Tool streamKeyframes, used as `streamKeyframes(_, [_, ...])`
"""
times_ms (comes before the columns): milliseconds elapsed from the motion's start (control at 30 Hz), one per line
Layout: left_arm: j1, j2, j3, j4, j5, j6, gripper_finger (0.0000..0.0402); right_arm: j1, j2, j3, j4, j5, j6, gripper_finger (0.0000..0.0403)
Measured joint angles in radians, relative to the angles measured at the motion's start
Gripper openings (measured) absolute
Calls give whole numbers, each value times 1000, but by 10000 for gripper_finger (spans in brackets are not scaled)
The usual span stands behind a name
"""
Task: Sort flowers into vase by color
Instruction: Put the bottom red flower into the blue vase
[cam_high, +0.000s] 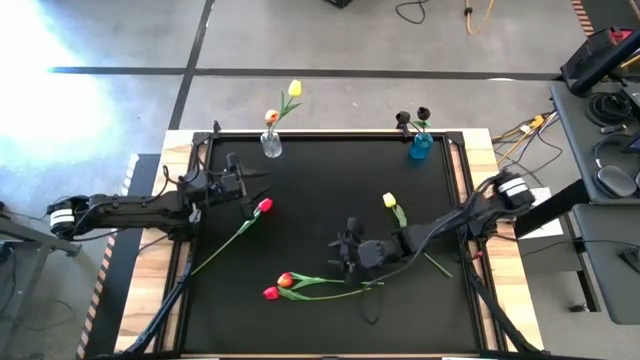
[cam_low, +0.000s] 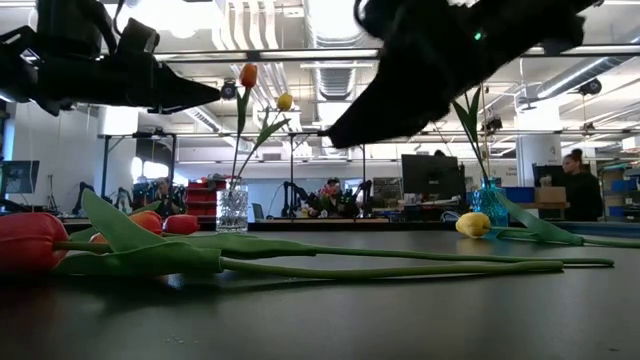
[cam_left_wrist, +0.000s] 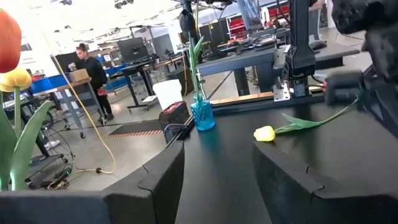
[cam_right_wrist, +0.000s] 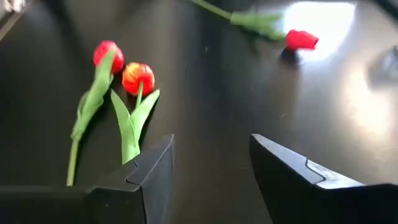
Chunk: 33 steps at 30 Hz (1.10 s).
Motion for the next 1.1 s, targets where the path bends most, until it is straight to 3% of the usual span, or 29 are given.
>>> streamKeyframes(267, [0, 2, 0, -5, 0, -37, 173, 58, 176, 241, -255, -143, 57, 203])
streamKeyframes(467, [0, 2, 0, -15, -1, -41, 173, 124, 307, 456, -388, -143, 45, 203])
streamKeyframes(767, [0, 1, 0, 1, -2, -58, 173, 126, 509, 733, -549, -129, 142, 201])
streamKeyframes(1100, [0, -1, 0, 19, -2, -72, 173, 108, 684, 1034, -820, -120, 228, 132])
